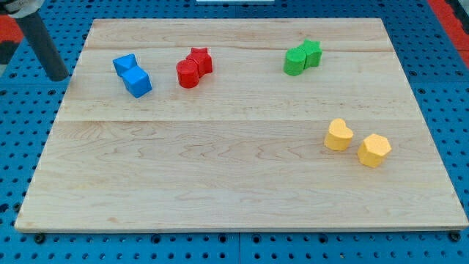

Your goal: Slightly move the blue blocks towards up

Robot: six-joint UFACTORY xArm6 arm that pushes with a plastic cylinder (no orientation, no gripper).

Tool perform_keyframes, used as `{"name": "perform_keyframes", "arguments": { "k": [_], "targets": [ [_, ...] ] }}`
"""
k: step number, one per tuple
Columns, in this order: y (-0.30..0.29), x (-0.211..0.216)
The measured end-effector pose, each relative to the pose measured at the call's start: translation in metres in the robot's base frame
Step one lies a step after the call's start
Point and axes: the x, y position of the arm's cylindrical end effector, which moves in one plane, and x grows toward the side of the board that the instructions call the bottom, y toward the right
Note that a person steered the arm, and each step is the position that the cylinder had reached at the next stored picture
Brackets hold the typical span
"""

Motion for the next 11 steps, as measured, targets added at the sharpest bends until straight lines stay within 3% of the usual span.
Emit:
{"name": "perform_keyframes", "arguments": {
  "k": [1, 3, 4, 5, 9, 11],
  "targets": [
    [0.000, 0.000],
    [0.098, 0.045],
    [0.099, 0.046],
    [0.137, 0.058],
    [0.154, 0.040],
    [0.126, 0.037]
  ]
}}
